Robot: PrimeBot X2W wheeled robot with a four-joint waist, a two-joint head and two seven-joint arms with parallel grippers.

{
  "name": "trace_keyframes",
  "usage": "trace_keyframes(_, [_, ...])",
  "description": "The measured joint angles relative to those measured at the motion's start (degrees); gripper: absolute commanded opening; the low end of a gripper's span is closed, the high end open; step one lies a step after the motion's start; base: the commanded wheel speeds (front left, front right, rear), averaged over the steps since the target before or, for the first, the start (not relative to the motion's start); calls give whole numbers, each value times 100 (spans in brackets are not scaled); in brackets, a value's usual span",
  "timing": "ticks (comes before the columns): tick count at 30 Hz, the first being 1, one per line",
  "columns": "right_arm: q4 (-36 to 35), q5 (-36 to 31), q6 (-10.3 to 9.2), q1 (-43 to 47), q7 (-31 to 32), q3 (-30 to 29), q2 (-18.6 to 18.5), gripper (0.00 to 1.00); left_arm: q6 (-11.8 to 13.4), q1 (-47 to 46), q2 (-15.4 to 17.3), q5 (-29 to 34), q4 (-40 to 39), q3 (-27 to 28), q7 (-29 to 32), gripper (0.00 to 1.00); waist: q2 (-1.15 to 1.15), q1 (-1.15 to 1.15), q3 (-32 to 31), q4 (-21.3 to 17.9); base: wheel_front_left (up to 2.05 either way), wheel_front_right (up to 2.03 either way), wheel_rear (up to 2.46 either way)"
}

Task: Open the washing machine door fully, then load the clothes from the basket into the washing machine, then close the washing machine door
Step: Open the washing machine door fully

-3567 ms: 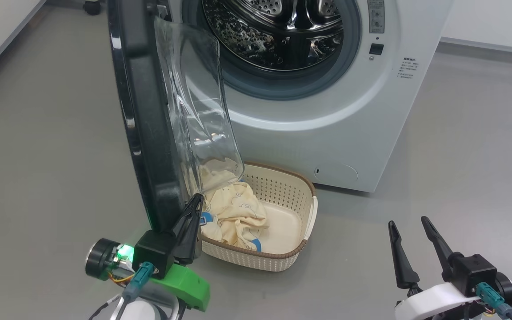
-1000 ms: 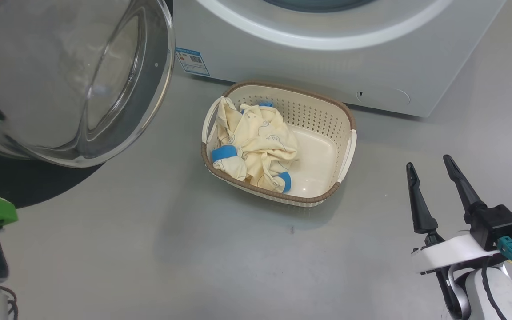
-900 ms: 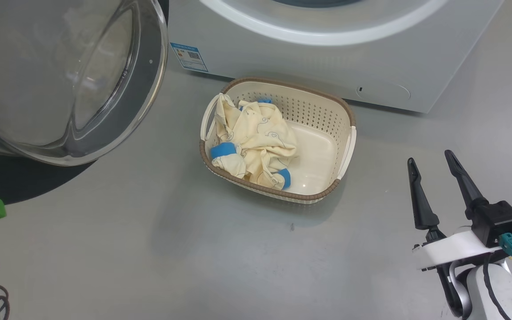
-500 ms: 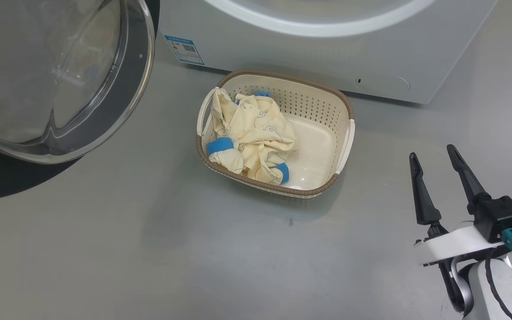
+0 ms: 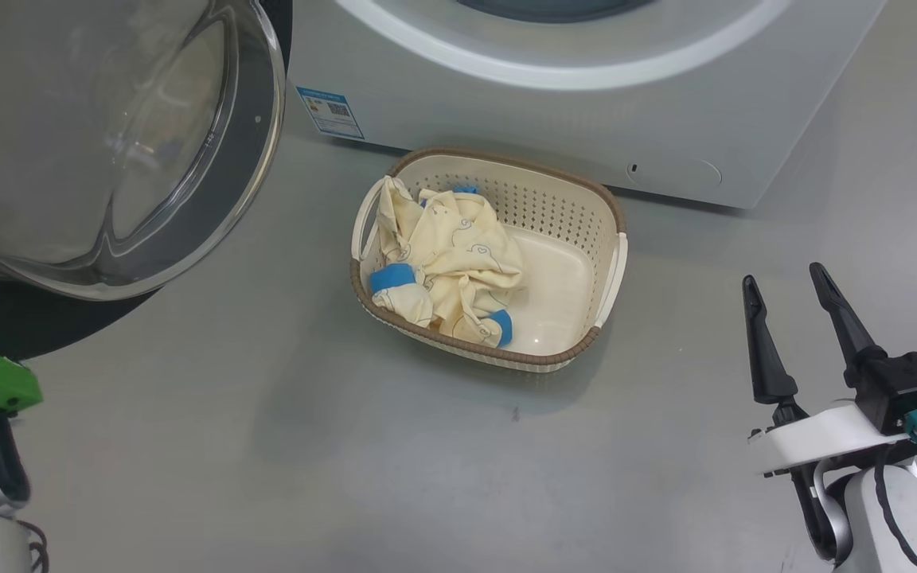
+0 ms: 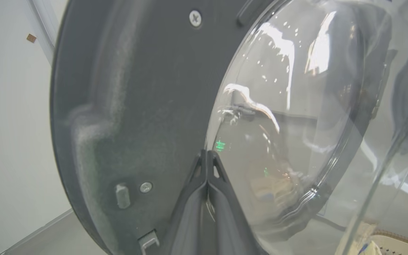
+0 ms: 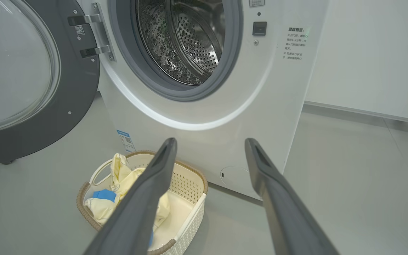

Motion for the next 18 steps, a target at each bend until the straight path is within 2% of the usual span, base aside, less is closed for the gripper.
trace_keyframes(7, [25, -1, 0, 18, 0, -8, 23, 100, 0, 451, -225, 298, -769, -15, -16, 0, 0, 0, -180, -12, 0, 0, 0])
trace_keyframes(13, [38, -1, -1, 51, 0, 7, 102, 100, -109, 1066, -728, 522, -1444, -319, -15, 0, 0, 0, -395, -82, 0, 0, 0])
trace_keyframes(17, [31, 0, -2, 132, 0, 16, 145, 100, -156, 1413, -878, 631, -1760, -457, -16, 0, 0, 0, -543, -159, 0, 0, 0])
trace_keyframes(18, [35, 0, -2, 171, 0, 22, 147, 100, -160, 1493, -878, 666, -1836, -478, -16, 4, 0, 0, -579, -182, 0, 0, 0])
